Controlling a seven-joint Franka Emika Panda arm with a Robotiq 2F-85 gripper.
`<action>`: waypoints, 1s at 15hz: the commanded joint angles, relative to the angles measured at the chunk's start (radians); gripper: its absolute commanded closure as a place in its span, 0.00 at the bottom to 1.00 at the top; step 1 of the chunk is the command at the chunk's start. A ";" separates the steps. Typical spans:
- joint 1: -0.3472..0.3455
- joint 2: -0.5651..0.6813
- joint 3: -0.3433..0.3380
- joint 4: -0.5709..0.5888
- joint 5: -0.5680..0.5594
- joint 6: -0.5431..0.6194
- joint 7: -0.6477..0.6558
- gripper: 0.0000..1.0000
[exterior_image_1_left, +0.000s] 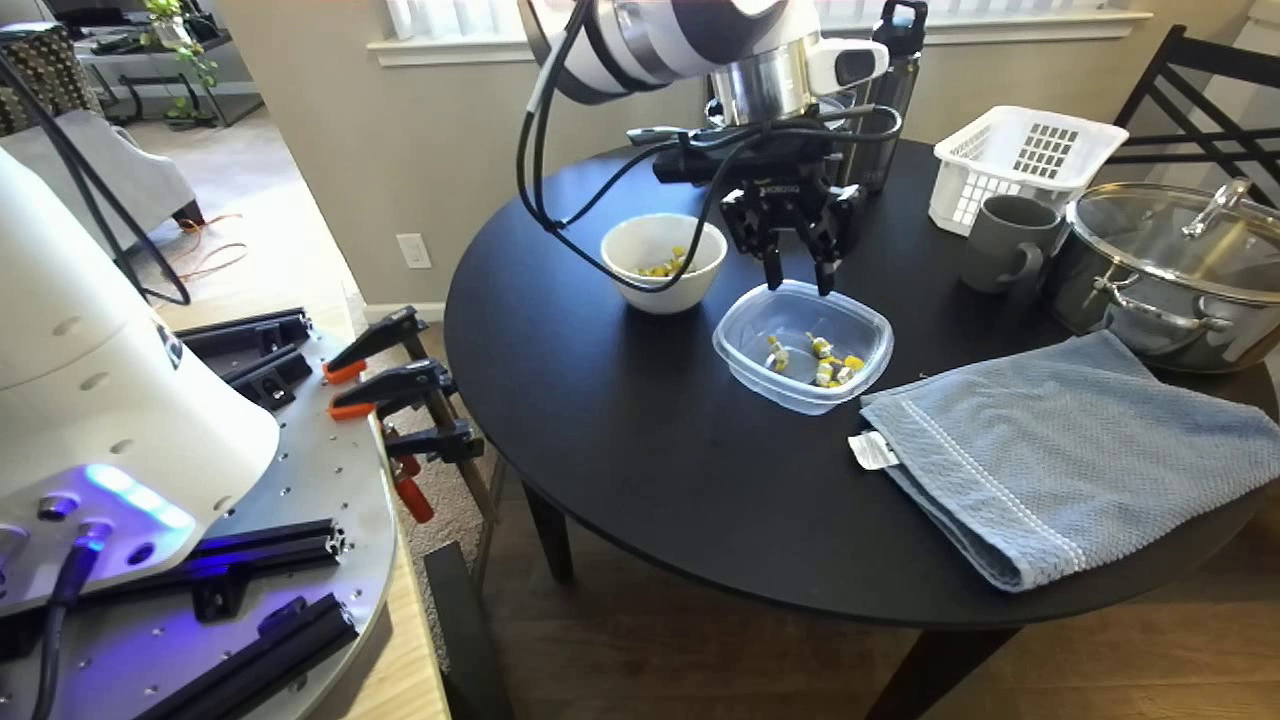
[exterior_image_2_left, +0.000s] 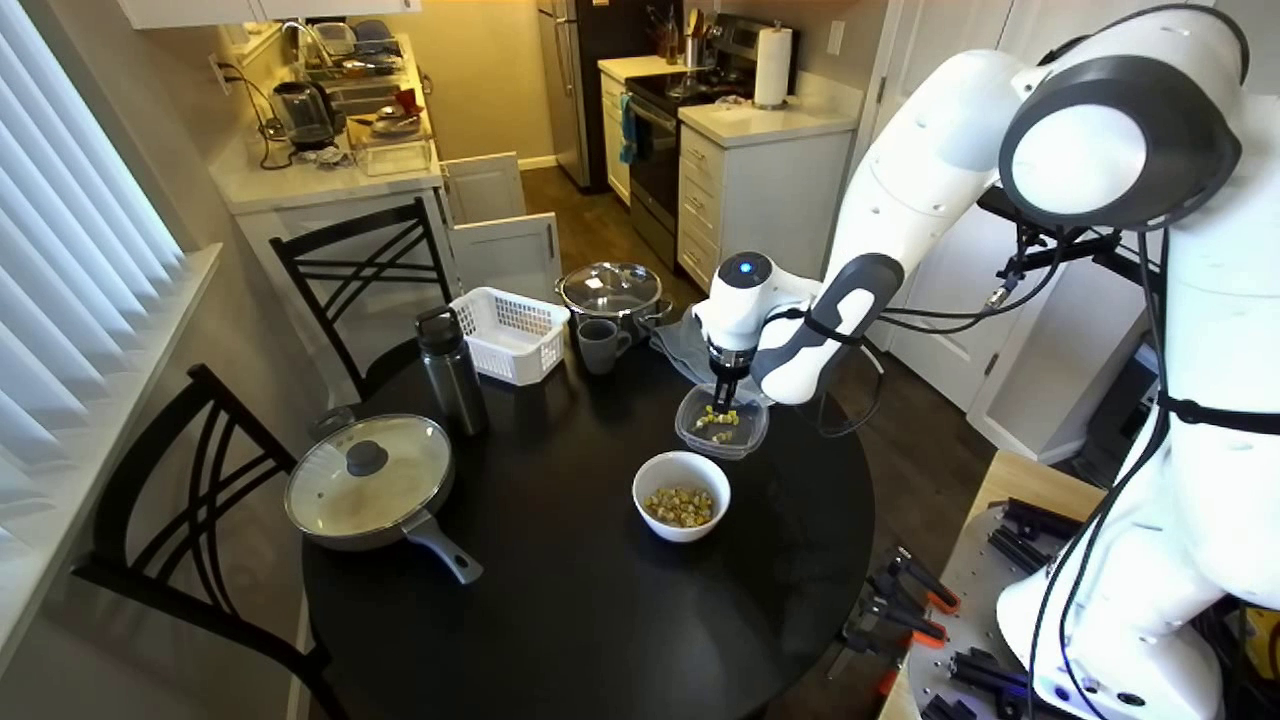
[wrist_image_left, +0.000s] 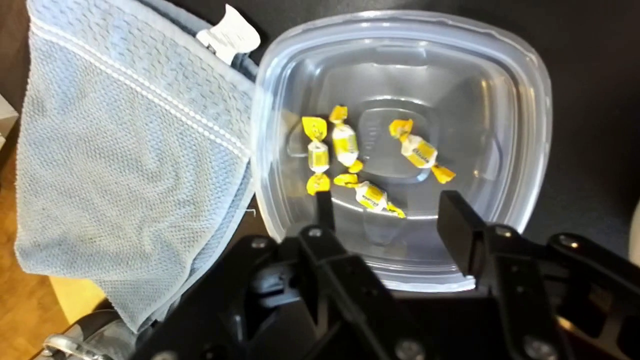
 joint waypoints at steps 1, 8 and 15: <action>-0.033 -0.034 0.120 -0.053 0.072 -0.003 -0.027 0.11; -0.100 -0.027 0.444 -0.048 0.296 -0.007 -0.158 0.00; -0.117 0.020 0.470 -0.032 0.340 -0.045 -0.188 0.00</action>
